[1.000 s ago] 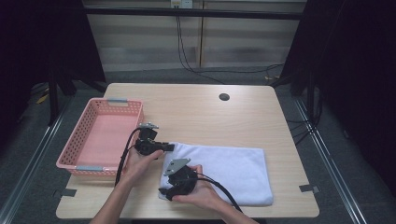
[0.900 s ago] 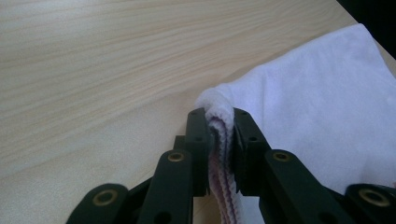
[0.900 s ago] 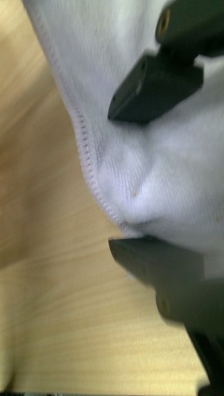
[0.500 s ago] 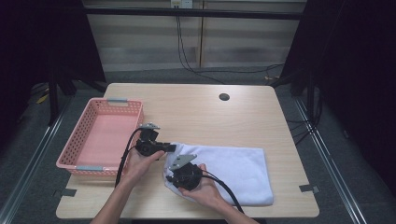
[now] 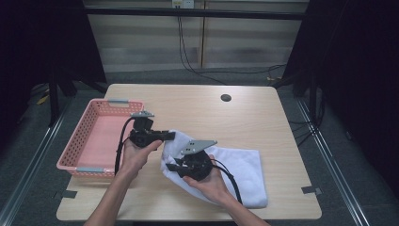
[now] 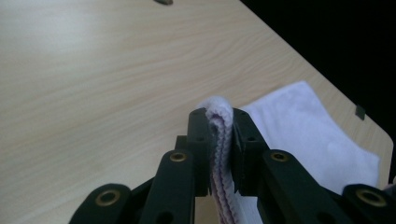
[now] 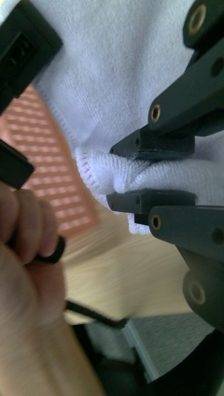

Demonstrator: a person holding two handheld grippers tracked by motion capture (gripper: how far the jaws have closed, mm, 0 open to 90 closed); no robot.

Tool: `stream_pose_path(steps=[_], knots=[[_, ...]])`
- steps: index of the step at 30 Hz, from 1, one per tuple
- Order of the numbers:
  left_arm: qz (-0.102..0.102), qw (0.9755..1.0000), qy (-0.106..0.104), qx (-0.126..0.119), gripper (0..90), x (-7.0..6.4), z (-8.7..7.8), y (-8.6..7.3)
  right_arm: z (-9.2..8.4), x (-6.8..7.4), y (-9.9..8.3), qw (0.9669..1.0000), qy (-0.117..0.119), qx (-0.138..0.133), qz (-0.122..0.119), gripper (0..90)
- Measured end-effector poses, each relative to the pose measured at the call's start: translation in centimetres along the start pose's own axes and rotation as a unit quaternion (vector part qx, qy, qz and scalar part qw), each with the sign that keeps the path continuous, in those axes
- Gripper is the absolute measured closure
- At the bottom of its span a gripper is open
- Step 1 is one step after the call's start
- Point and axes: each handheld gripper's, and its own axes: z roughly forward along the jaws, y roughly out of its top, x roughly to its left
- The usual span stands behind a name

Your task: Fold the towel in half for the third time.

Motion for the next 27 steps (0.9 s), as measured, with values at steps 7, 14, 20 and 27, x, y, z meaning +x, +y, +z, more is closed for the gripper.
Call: stream_pose_path(steps=[7, 14, 20, 27], knots=[[0.014, 0.9996, 0.016, -0.017, 80.3, -1.0, -3.1, 2.6, -1.5, 0.9, 3.7, 0.9983, 0.02, -0.055, -0.003, 77.8], [0.031, 0.9994, 0.015, -0.011, 80.2, -1.9, -2.3, 2.7, -2.3, 1.2, 3.2, 0.9957, 0.015, -0.091, 0.003, 77.8], [0.045, 0.9989, -0.004, 0.009, 80.1, -3.3, 1.2, 2.0, -4.2, 0.1, 0.1, 0.9937, 0.001, -0.107, 0.031, 77.7], [0.074, 0.9955, -0.02, 0.056, 79.3, -6.7, 7.4, 1.5, -7.6, -1.3, -5.0, 0.9901, -0.036, -0.122, 0.059, 77.1]])
